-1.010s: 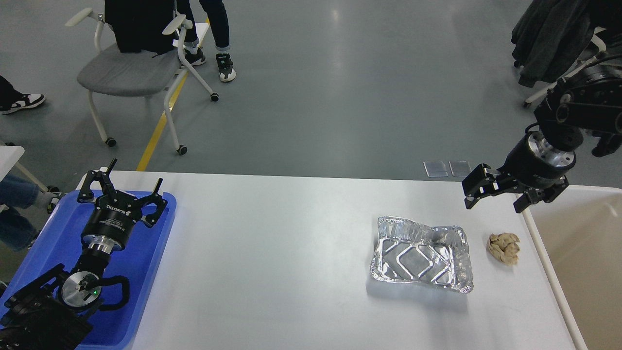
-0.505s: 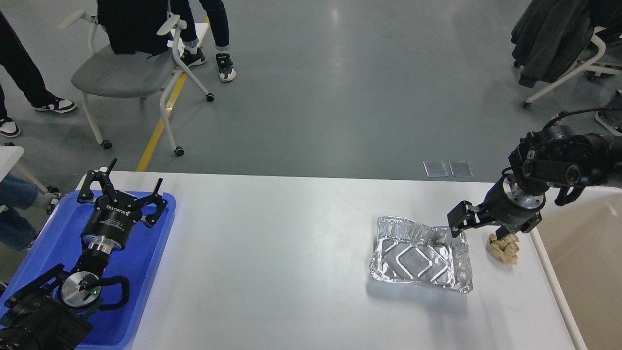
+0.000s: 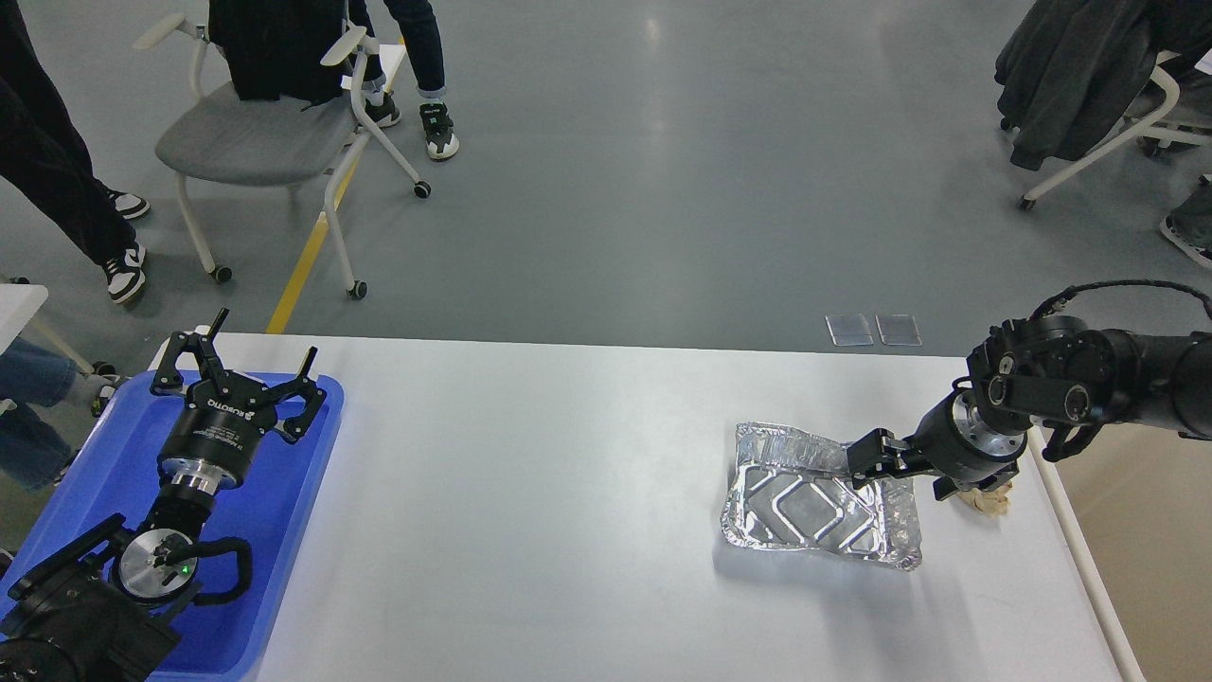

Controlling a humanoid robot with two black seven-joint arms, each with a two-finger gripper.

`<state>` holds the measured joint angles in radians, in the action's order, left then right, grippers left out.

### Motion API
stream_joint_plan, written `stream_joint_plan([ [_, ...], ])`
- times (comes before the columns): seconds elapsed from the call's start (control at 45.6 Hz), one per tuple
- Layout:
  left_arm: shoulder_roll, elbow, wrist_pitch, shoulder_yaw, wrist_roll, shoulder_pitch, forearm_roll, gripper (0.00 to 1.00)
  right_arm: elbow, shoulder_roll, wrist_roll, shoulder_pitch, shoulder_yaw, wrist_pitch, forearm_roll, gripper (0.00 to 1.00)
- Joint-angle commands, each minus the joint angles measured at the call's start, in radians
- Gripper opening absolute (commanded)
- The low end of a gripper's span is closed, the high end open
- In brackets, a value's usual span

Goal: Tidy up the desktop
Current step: 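Lower the right gripper onto the foil tray's edge nearest the bin, then close the right gripper on the foil tray edge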

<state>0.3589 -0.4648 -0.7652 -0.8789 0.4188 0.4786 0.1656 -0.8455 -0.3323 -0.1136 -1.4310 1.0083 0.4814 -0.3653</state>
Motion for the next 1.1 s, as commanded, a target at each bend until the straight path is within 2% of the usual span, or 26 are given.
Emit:
stream_joint_plan([
  [0.0, 0.0, 0.0, 0.0, 0.0, 0.002, -0.002, 0.0, 0.99, 0.019, -0.013, 0.002, 0.038, -0.01, -0.021, 0.0, 1.0],
  [0.11, 0.0, 0.0, 0.001, 0.0, 0.002, -0.002, 0.0, 0.99, 0.037, -0.013, 0.002, 0.052, -0.008, -0.047, -0.003, 1.0],
  [0.307, 0.0, 0.0, 0.0, 0.0, 0.002, -0.002, 0.0, 0.99, 0.045, -0.01, 0.002, 0.103, -0.01, -0.201, -0.003, 1.0],
  [0.395, 0.0, 0.0, 0.0, 0.0, 0.002, -0.002, 0.0, 0.99, 0.045, -0.01, 0.0, 0.107, -0.011, -0.224, 0.0, 1.0],
  [0.593, 0.0, 0.0, 0.0, 0.0, 0.002, -0.002, 0.0, 0.99, 0.045, -0.011, 0.002, 0.115, -0.011, -0.257, 0.0, 1.0],
  [1.075, 0.0, 0.001, 0.0, 0.0, 0.002, -0.002, 0.0, 0.99, 0.026, -0.051, 0.0, 0.165, -0.014, -0.241, 0.003, 1.0],
])
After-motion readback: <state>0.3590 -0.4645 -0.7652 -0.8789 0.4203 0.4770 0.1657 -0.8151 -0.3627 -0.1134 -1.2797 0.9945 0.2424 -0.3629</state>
